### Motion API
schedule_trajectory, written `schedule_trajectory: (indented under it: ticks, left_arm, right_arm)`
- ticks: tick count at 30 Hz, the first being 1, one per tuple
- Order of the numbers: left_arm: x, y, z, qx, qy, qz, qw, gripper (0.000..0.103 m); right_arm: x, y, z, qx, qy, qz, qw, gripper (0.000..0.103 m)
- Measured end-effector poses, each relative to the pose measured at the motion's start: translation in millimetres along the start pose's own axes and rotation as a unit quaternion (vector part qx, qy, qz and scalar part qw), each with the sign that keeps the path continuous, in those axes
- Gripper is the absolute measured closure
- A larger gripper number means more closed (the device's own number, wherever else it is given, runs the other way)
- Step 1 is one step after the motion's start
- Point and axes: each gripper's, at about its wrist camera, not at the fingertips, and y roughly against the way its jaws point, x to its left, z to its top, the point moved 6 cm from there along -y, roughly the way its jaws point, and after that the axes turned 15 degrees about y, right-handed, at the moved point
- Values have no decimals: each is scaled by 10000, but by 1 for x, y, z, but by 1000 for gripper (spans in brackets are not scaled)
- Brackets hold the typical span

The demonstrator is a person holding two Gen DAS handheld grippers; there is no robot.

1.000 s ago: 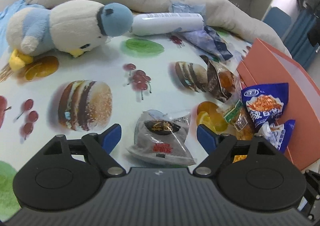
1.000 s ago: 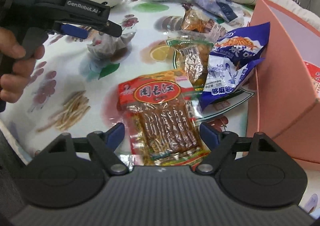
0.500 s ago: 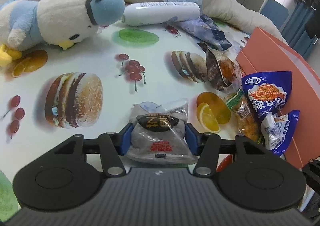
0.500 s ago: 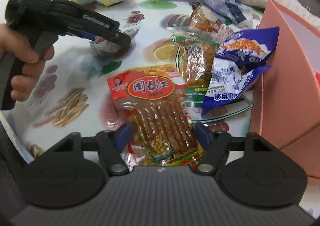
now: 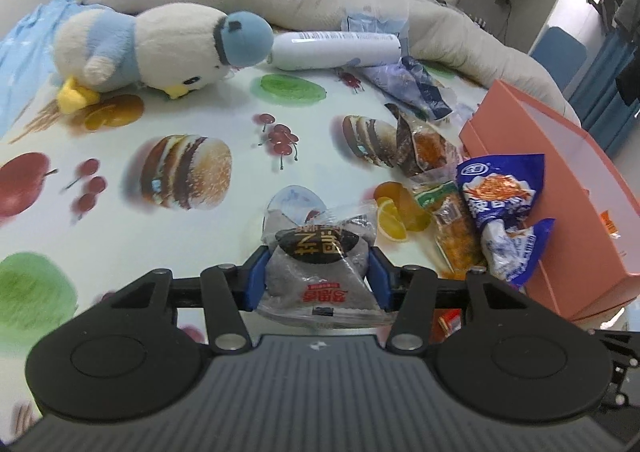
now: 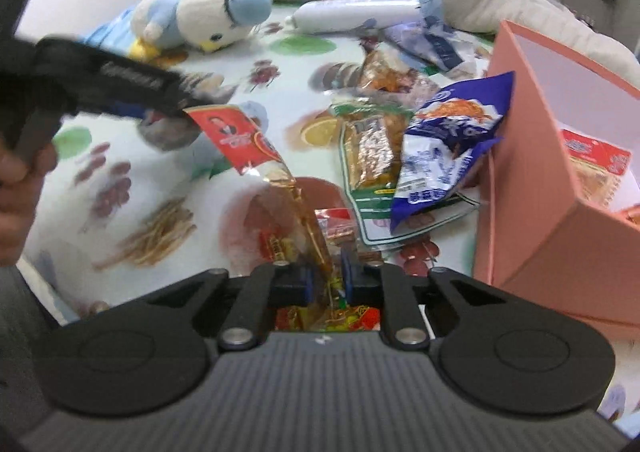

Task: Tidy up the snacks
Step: 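Lift the strip pack with the right tool while the left tool carries the pastry toward the box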

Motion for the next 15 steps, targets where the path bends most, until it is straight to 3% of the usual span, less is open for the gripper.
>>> schedule_trajectory:
  ticks: [9, 15]
  left_arm:
    - [-23, 61, -21, -139, 160, -52, 9998, 46]
    - [-44, 94, -29, -241, 205, -184, 9993, 46]
  right_arm:
    - [-15, 41, 1, -378, -853, 146, 9955, 86]
    - [-19, 72, 7, -670, -951, 5, 9932, 87]
